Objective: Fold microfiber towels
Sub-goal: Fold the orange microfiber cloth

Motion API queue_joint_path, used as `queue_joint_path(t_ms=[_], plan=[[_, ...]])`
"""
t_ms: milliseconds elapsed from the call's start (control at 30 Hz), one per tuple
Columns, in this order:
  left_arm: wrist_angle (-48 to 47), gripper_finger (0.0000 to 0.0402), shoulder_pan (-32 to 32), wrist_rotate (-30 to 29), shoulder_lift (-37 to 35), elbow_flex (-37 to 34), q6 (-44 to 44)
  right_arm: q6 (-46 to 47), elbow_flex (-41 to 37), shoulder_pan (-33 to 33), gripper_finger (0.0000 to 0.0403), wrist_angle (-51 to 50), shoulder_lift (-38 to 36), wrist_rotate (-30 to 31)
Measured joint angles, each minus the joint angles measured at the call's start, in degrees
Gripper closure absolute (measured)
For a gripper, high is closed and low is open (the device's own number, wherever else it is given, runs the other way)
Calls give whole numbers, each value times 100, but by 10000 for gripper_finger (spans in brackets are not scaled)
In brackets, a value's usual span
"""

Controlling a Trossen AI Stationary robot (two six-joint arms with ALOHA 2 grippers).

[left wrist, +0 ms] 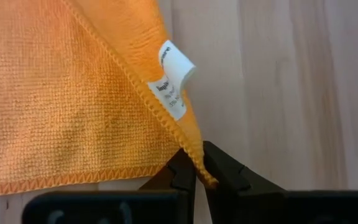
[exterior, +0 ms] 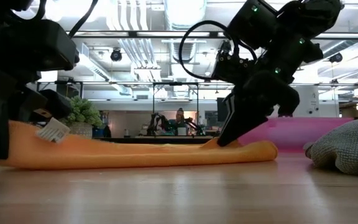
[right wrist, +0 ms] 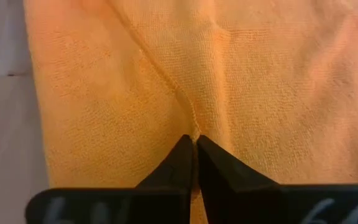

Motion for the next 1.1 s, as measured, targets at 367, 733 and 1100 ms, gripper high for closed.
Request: queue_joint_path(t_ms=[367,733,1100], plan=[[-132,392,0,132,-420,7,-83,87,0,498,394,-381,-731,-357],[-183,392,12,753,-757,109,-615,507,0,1129,394,-439,-1241,-1057],[-1914,392,764,-109,-1281,321,37,-207,0,797,394,-1071,-1610,1274]])
